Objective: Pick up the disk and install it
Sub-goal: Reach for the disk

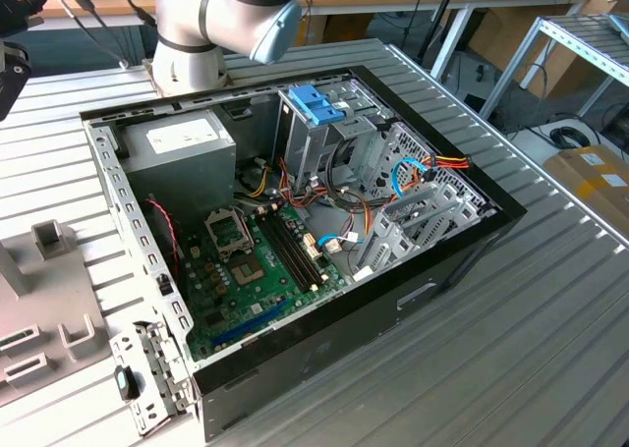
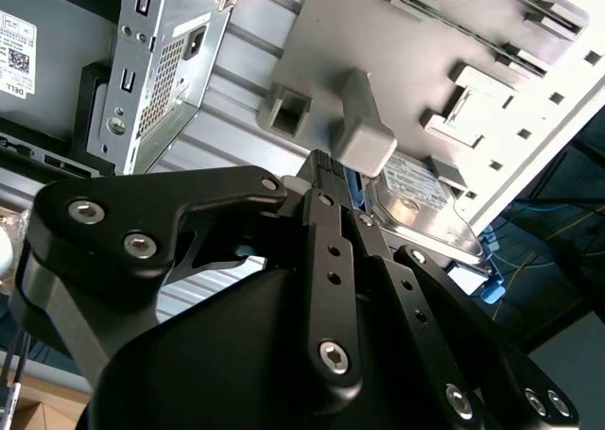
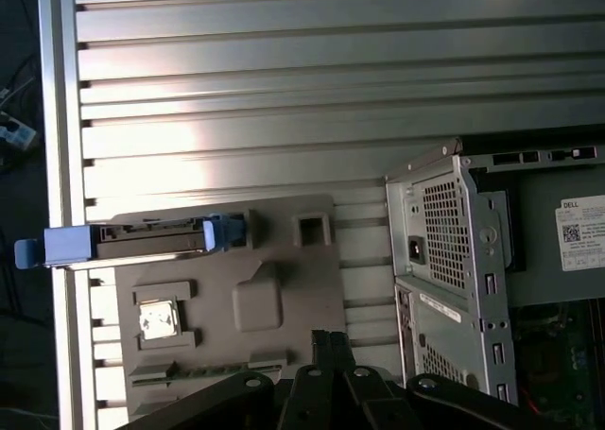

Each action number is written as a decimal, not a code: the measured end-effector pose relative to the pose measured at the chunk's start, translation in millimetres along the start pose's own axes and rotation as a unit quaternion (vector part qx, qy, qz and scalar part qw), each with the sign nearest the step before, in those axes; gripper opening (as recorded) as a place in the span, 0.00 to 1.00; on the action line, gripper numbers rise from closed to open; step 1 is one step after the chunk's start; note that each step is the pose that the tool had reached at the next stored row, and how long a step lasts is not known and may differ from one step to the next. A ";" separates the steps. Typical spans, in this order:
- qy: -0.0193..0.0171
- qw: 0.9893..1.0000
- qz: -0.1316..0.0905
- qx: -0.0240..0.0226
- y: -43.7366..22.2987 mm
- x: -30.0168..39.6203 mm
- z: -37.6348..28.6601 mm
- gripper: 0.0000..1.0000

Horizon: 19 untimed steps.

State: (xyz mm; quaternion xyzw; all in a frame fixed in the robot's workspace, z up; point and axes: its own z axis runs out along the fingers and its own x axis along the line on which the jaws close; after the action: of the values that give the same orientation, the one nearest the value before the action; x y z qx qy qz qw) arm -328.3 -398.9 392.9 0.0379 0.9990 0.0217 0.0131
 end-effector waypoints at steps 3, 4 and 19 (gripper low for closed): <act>0.000 1.000 0.000 0.000 -0.1 1.4 0.0 0.11; 0.000 1.000 0.000 0.000 -0.2 2.1 0.0 0.11; 0.000 1.000 0.000 0.000 -0.7 10.0 -0.3 0.11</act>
State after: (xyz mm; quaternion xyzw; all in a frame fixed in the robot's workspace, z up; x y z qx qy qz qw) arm -338.3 -398.9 392.9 0.0379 0.9990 0.0217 0.0131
